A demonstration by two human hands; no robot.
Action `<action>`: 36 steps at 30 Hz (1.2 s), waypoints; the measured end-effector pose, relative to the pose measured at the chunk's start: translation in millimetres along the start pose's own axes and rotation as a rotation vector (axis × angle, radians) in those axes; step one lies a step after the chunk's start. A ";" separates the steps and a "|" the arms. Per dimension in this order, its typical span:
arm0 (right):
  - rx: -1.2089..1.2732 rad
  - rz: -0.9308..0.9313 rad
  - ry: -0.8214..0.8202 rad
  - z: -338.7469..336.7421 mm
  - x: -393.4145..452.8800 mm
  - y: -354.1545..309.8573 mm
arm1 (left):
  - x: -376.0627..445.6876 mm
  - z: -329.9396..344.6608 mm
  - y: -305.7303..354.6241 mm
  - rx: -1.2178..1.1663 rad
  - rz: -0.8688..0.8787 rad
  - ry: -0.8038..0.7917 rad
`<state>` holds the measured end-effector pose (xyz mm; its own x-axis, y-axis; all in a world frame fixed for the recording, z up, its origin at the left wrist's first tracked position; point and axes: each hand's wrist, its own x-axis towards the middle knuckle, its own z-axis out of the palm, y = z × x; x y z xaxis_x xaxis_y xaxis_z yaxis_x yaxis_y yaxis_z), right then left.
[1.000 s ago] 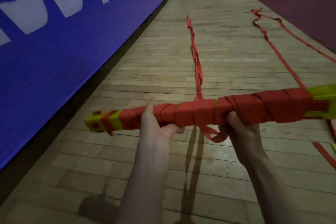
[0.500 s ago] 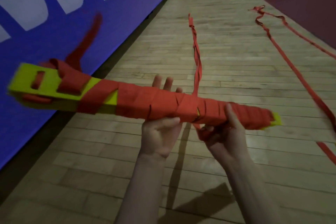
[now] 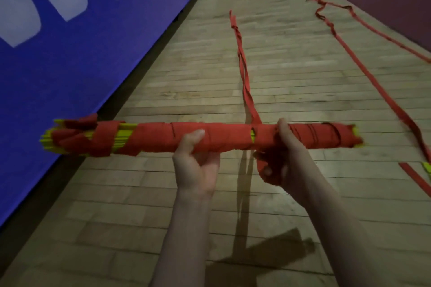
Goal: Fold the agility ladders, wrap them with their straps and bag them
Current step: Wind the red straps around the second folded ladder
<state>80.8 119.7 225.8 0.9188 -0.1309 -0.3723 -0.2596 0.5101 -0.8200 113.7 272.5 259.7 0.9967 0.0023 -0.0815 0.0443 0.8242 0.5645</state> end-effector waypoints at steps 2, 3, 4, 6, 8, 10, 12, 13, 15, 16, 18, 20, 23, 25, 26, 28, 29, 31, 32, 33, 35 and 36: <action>0.152 0.113 0.004 1.3 -3.0 -4.4 | 2.0 -9.3 -0.2 0.067 0.044 -0.344; 0.254 0.117 0.007 0.9 -2.1 -5.2 | 3.4 -12.7 1.3 0.095 0.049 -0.471; 0.347 0.077 -0.001 1.8 -0.7 -5.6 | 4.0 -14.2 2.0 0.106 0.046 -0.519; 0.442 -0.114 -0.078 0.6 3.5 -1.7 | -0.3 -7.2 1.9 0.018 0.004 -0.400; 0.375 -0.315 -0.196 -4.4 7.4 -0.5 | -4.4 11.7 2.9 -0.065 -0.052 -0.096; 0.204 -0.427 -0.299 -14.0 8.2 -2.0 | -3.5 24.6 2.3 -0.045 -0.109 0.220; 0.118 -0.414 -0.301 -19.9 6.2 -6.7 | -0.9 24.4 -0.6 -0.019 -0.158 0.369; 0.104 -0.373 -0.250 -19.9 6.4 -8.0 | -0.9 21.3 -2.3 -0.045 -0.145 0.337; 0.041 -0.238 -0.065 -14.6 7.7 -6.9 | -2.3 13.4 -8.7 -0.169 -0.072 0.171; -0.003 -0.162 0.015 -10.8 7.4 -5.0 | -2.2 8.5 -13.1 -0.225 -0.030 0.068; 0.022 0.002 0.045 -3.6 0.8 -0.6 | -1.6 2.0 -17.8 -0.238 0.016 -0.159; 0.170 0.134 0.017 0.4 -5.6 1.0 | 0.9 -4.1 -17.9 -0.145 0.008 -0.361; 0.388 0.093 0.004 3.9 -8.0 4.5 | 1.7 -8.9 -13.9 -0.123 -0.047 -0.355; 0.418 -0.083 -0.033 3.3 -3.9 7.8 | -2.1 1.9 -10.8 -0.125 -0.129 -0.092; 0.390 -0.168 -0.055 0.9 -1.0 7.4 | -3.4 9.6 -8.0 -0.116 -0.159 0.067; 0.272 -0.302 -0.120 -8.0 2.7 2.5 | -5.1 25.6 0.4 -0.087 -0.200 0.241; 0.187 -0.344 -0.153 -12.7 3.3 0.1 | -5.5 30.0 2.5 -0.062 -0.222 0.264; 0.032 -0.396 -0.205 -18.9 2.8 -2.7 | -4.0 33.2 3.2 -0.046 -0.233 0.314; -0.024 -0.399 -0.216 -18.8 1.2 -3.1 | -2.5 32.0 3.6 -0.038 -0.223 0.371; -0.070 -0.387 -0.208 -17.2 -0.7 -3.7 | -1.0 31.2 3.0 -0.045 -0.199 0.409; -0.130 -0.336 -0.135 -14.9 -3.5 -3.9 | 1.5 24.7 0.2 -0.068 -0.158 0.398; -0.151 -0.293 -0.084 -12.0 -4.1 -2.1 | 3.0 17.2 0.4 -0.094 -0.125 0.363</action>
<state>74.0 109.0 223.8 0.9806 -0.1793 -0.0796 -0.0166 0.3289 -0.9442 117.8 263.1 273.8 0.8941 0.0844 -0.4397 0.1409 0.8791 0.4553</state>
